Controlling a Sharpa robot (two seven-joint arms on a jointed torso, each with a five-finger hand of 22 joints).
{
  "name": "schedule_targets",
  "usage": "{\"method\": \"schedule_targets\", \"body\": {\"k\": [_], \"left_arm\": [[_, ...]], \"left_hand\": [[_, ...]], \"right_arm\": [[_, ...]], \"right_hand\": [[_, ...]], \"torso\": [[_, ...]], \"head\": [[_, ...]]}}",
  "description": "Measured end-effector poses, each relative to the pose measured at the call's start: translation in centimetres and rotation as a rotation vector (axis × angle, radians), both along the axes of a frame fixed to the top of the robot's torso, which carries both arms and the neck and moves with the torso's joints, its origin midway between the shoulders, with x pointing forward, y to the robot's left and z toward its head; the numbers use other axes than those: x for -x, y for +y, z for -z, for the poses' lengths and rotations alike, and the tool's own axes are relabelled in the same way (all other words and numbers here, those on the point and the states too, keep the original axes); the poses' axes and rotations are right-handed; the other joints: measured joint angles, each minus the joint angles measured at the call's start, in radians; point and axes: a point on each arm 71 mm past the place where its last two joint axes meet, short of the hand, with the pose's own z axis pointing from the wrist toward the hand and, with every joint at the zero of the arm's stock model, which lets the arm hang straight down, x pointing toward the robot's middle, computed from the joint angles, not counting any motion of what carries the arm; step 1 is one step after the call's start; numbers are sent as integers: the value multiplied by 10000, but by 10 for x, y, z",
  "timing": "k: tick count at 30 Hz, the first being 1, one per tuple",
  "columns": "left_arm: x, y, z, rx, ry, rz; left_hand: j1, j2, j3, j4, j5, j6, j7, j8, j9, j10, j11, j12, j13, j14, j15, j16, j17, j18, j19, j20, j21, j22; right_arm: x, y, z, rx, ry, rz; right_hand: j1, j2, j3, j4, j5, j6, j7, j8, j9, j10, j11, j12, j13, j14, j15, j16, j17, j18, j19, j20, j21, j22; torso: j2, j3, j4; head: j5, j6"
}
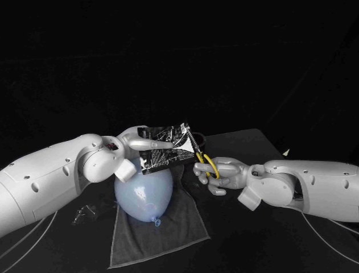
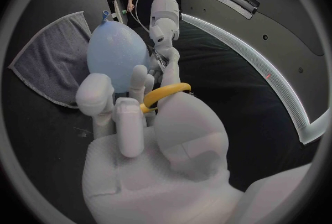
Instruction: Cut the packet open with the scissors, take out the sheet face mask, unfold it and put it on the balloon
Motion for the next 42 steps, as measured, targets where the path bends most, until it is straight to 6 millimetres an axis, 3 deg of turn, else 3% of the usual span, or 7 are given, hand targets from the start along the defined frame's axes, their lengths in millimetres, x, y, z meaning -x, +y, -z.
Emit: {"method": "schedule_targets", "body": {"k": [2, 4, 7, 10, 14, 20, 42], "left_arm": [[0, 1, 0, -19, -1, -19], [0, 1, 1, -38, -8, -23], [0, 0, 1, -77, -49, 10], [1, 0, 0, -140, -115, 36], [1, 0, 0, -241, -255, 54], [1, 0, -1, -372, -523, 29], [3, -2, -5, -786, -1604, 5]], "left_hand": [[1, 0, 0, 0, 0, 0, 0, 0, 0, 0, 0, 0, 0, 0, 0, 0, 0, 30, 0, 0, 0, 0], [1, 0, 0, 0, 0, -1, 0, -1, 0, 0, 0, 0, 0, 0, 0, 0, 0, 30, 0, 0, 0, 0], [0, 0, 0, 0, 0, -2, -2, -3, 0, 0, 0, 0, 0, 0, 1, 0, 0, 30, 0, 0, 0, 0], [0, 0, 0, 0, 0, -3, -2, -4, 0, 0, 0, 0, 0, 0, 0, 0, 0, 31, 0, 0, 0, 0], [1, 0, 0, 0, -1, -5, -3, -5, 0, 0, 0, 0, 0, 0, 1, 0, 0, 29, 0, 0, 0, 0], [0, 0, 0, 1, -2, -21, -18, -12, 0, 0, 0, 0, 0, 0, 1, 0, 0, 27, 0, 0, 0, 0], [-14, -15, 0, -54, 3, -15, 18, -4, 1, -1, 0, 0, 0, 0, 1, 0, -1, 5, 0, 0, 0, 0]], "right_arm": [[0, -1, 0, -10, -11, 41], [0, -1, -1, -28, -20, 69], [0, 0, -1, -66, -33, 103], [-1, 0, -1, -71, -42, 146], [-1, 0, -1, -61, -54, 202], [-1, 0, -1, -36, -61, 265], [-5, 5, -11, -199, -257, 650]], "right_hand": [[-42, -75, -15, -80, 20, -500, 456, -943, -585, -601, 394, -1101, -805, 0, 411, 0, -11, 0, -60, 275, -83, -59], [-7, -117, -9, -145, 20, -945, 690, -1716, -1098, -1079, 673, -1983, -1521, -3, 674, 0, -13, 0, -161, 512, -200, -136], [-44, -212, -19, -210, 20, -1651, 678, -2478, -1613, -1637, 874, -2795, -2259, -4, 849, -102, -21, 0, -429, 780, -641, -432], [-89, -272, -7, -252, 20, -1950, 625, -2779, -1878, -2065, 1007, -3245, -2747, 2, 960, -210, -21, 84, -750, 946, -1142, -773], [-129, -312, -19, -264, 20, -2184, 598, -2970, -2085, -2432, 1124, -3550, -3186, 5, 1038, -292, -21, 323, -1160, 1078, -1801, -1243], [-167, -349, -7, -307, 20, -2362, 571, -3049, -2230, -2644, 1198, -3697, -3510, 12, 1115, -354, -130, 467, -1518, 1148, -2561, -1813], [-235, -279, -18, -318, 20, -1629, 642, -2623, -2441, -1966, 1171, -3377, -3981, 12, 1115, -251, 8, 466, -1040, 1147, -1901, -1646]], "torso": [[0, 1, 0], [0, 4, 0], [0, 4, -3], [0, 11, -2], [0, 12, -2], [0, 12, -3], [-2, 4, 6]], "head": [[0, 9], [1, 18], [-3, 28], [-7, 33], [-12, 39], [-12, 54], [-79, 135]]}}
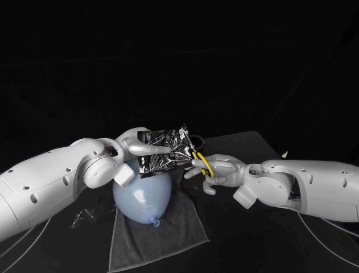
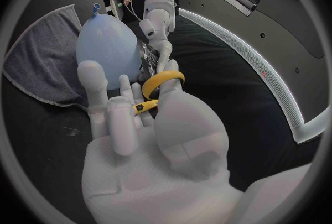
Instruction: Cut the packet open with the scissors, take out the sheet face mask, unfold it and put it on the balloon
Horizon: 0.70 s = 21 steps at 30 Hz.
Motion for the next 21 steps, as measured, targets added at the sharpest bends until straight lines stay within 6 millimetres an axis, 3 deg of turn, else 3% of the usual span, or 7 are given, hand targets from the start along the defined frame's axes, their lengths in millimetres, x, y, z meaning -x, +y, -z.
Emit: {"method": "schedule_targets", "body": {"k": [2, 5, 7, 9, 12, 15, 21], "left_arm": [[0, 0, 0, -23, -89, -22], [0, 0, -1, -35, -185, -52], [-1, 0, -1, -37, -248, -72], [-1, 0, -1, -33, -290, -92], [-1, 0, -2, -6, -337, -111], [-1, 0, -2, 28, -385, -135], [-2, 0, -3, 72, -445, -188]], "left_hand": [[0, 0, 0, 0, 0, 0, 0, 0, 0, 0, 0, 0, 0, 0, 0, 0, 0, -1, 0, 0, 0, 0], [-1, -1, 0, 0, 0, 0, 0, 0, 0, 0, 0, 0, 0, 0, 0, 0, 0, -4, 0, 0, 0, 0], [-2, -2, 0, 0, 0, 0, 0, -1, 0, 0, 0, 0, 0, 0, 0, 0, 0, -5, 0, 0, 0, -1], [-14, -13, 0, 0, 0, -1, 0, -1, 0, 0, 0, 0, 0, 0, 0, 0, 0, -6, 0, 0, 0, 0], [-12, -12, 0, 1, 0, -1, 0, -2, 0, 0, 0, 0, 0, 0, 0, 0, 0, -7, 0, 0, 0, 0], [-10, -10, -1, 1, 0, -1, 0, -7, 0, 0, 0, 0, 0, 0, 0, 0, 0, -7, 0, 0, 0, 0], [16, 16, -1, 1, -1, -2, -1, -40, 0, 0, 0, 0, 0, 0, 0, 0, 0, -10, 0, 0, 0, -1]], "right_arm": [[-1, 0, 0, -6, -12, 102], [-2, -1, -1, 4, -26, 251], [-2, -3, -1, 35, -17, 371], [-3, -4, 0, 71, -11, 476], [-3, -7, 0, 136, 1, 603], [-4, -9, 1, 232, 32, 720], [-4, -11, 1, 355, 65, 865]], "right_hand": [[28, 87, 0, -2, 0, 589, 52, 252, -16, 646, -66, 315, -25, 0, -1, 114, 0, -4, 298, -42, 500, 281], [70, 230, 10, -102, 0, 1348, 129, 669, -28, 1565, -306, 791, 6, 11, -254, 216, 1, -118, 576, -225, 1008, 566], [69, 363, 9, -137, 0, 1933, -49, 1121, 91, 2061, -309, 1277, 178, 0, -494, 248, 0, -162, 742, -397, 1259, 714], [55, 428, 1, -167, 0, 2286, -262, 1539, 288, 2478, -423, 1688, 390, -2, -695, 248, 0, -175, 806, -585, 1420, 802], [45, 465, 7, -238, 0, 2535, -506, 2165, 710, 2692, -476, 2280, 824, 4, -909, 248, -1, -236, 972, -815, 1728, 991], [-11, 519, 0, -250, 0, 2508, -704, 2772, 1182, 2737, -492, 2855, 1390, 7, -1085, 248, -2, -454, 1304, -1024, 2449, 1483], [-64, 568, 13, -319, 0, 2422, -795, 3287, 1608, 2686, -551, 3411, 2039, 22, -1168, 204, -21, -469, 1389, -1109, 2682, 1650]], "torso": [[0, 1, 1], [0, -3, 1], [0, -5, 1], [0, -6, 0], [3, -6, -4], [4, -7, -4], [4, -7, -4]], "head": [[-1, 6], [6, 12], [7, 12], [8, 11], [10, -6], [14, -23], [8, -31]]}}
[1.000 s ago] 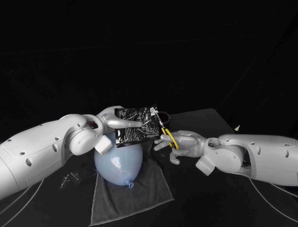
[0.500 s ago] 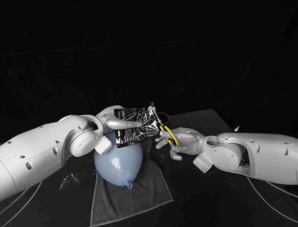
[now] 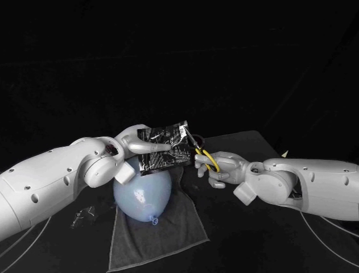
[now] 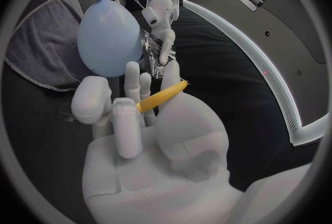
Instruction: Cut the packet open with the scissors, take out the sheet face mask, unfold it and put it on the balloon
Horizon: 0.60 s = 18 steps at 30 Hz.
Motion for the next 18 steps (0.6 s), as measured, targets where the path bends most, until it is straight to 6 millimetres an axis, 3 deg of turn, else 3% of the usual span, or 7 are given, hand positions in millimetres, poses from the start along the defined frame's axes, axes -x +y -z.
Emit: {"method": "schedule_targets", "body": {"k": [4, 6, 7, 9, 10, 13, 18], "left_arm": [[0, 0, 0, 17, -15, -22], [0, 1, 0, 15, -12, -35], [0, 1, 1, 9, -7, -49], [-1, 2, 1, -1, -1, -65], [-1, 3, 1, -7, 3, -72], [-1, 3, 1, -19, 14, -75], [0, 2, 1, -25, 27, -50]], "left_hand": [[3, 3, 7, -8, -1, -1, -1, -3, 0, 0, 0, 0, 0, 0, 0, 0, 0, -2, 0, 0, 0, 0], [4, 3, 27, -27, -1, -2, -2, 2, 0, 0, 0, 0, 0, 0, 0, 0, 0, -2, 0, 0, 0, 0], [4, 4, 27, -27, -1, -2, -2, 12, 0, 0, 0, 0, 0, 0, 0, 0, 0, -3, 0, 0, 0, 0], [5, 4, 27, -27, -1, 4, -9, 36, 0, 0, 0, 0, 0, 0, 0, 0, 0, -4, 0, 0, 0, 0], [5, 5, 27, -27, -1, 19, -25, 37, 0, 0, 0, 0, 0, 0, 0, 0, 0, -4, 0, 0, 0, 0], [5, 4, 27, -27, -4, 24, -31, 37, 0, 0, 0, 0, 0, 0, 0, 0, 0, -5, 0, 0, 0, 0], [5, 5, 27, -27, -5, 22, -32, 37, 0, 0, 0, 0, 0, 0, 0, 0, 0, -6, 0, 0, 0, 0]], "right_arm": [[0, -1, 0, 44, 6, 56], [0, -1, 0, 51, -5, 72], [-1, -2, -1, 47, -28, 86], [-1, -2, -1, 35, -67, 99], [-1, -1, -2, 26, -80, 98], [-1, 1, -2, -26, -125, 56], [0, 6, -3, -103, -200, -37]], "right_hand": [[0, 0, -10, -46, 0, -49, -103, 39, 73, -80, -147, 46, 152, -19, -52, -13, -8, -1, 0, -1, 15, 43], [-3, -2, 1, -57, 0, -457, 93, -259, -41, -308, -376, -406, 16, -26, -10, -14, -8, -1, -8, 8, -15, 17], [-56, -37, -22, -84, 0, -747, 245, -551, -167, -452, -500, -753, -147, -26, 143, -52, -8, -1, -84, 83, -86, -38], [-177, 2, -11, -189, 0, -1410, 731, -1406, -638, -1344, -98, -1667, -682, -37, 578, -53, -8, -2, -199, 389, -171, -112], [-199, -21, -14, -234, 0, -1569, 842, -1672, -801, -1579, 39, -1921, -854, -37, 693, -54, -8, -2, -255, 470, -239, -158], [-223, -131, -11, -319, 0, -2217, 869, -2577, -1374, -2246, 323, -2623, -1425, -22, 960, -130, -7, -2, -564, 778, -643, -454], [-234, -193, -12, -399, 0, -2707, 773, -3194, -1805, -2671, 456, -3052, -1909, -20, 991, -169, -5, -3, -860, 996, -1102, -820]], "torso": [[-1, 0, 1], [-1, 2, 1], [-1, 4, 1], [-1, 7, 1], [0, 7, 1], [0, 12, 1], [0, 17, -1]], "head": [[-2, 34], [-1, 50], [-1, 58], [-1, 71], [-2, 76], [-2, 89], [6, 111]]}}
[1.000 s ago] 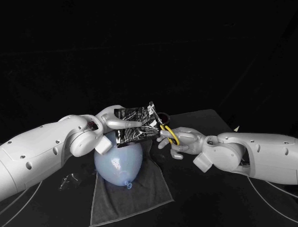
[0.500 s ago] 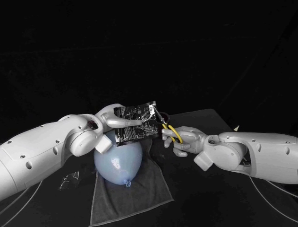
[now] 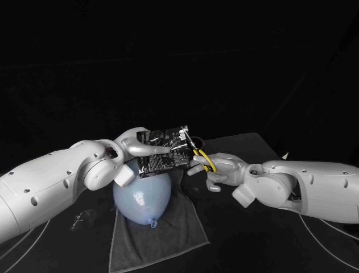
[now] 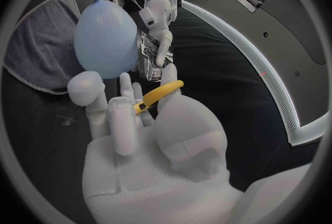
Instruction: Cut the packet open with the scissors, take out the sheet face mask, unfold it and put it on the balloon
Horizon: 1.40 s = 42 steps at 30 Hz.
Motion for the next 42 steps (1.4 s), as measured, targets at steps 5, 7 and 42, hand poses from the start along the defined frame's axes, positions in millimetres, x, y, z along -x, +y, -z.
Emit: {"method": "schedule_targets", "body": {"k": [5, 7, 42], "left_arm": [[0, 0, 0, -6, 11, 19], [0, -1, 0, -7, 14, 22], [2, -4, 0, 0, 59, 156]], "left_hand": [[0, 0, 0, 0, -1, -15, -13, 0, 0, 0, 0, 0, 0, 0, 0, 0, 0, -1, 0, 0, 0, 0], [0, 0, 0, 0, -2, -16, -13, 0, 0, 0, 0, 0, 0, 0, 0, 0, 0, -1, 0, 0, 0, 0], [-9, -9, -29, -26, 5, 14, 31, 1, 0, 0, 0, 0, 0, 0, 1, 0, 0, -15, 0, 0, 0, 0]], "right_arm": [[0, 2, -1, -34, -52, -23], [0, 4, -1, -55, -71, -41], [-3, 18, -8, -191, -447, 629]], "right_hand": [[-54, -55, 1, -55, 0, -87, -14, -213, -238, -390, 75, -287, -371, -18, 123, -61, -118, 173, -256, 112, -426, -359], [-80, -80, -1, -57, 0, -121, -16, -229, -283, -424, 103, -310, -445, -17, 123, -63, -153, 172, -256, 111, -493, -431], [-271, 508, -2, -113, 0, 3223, -608, 1922, 252, 3230, -938, 2474, 574, 4, -835, 97, 27, 83, 714, -796, 1238, 597]], "torso": [[-1, -1, 0], [-1, -3, 1], [-1, -6, 0]], "head": [[5, 8], [6, 12], [-61, 82]]}}
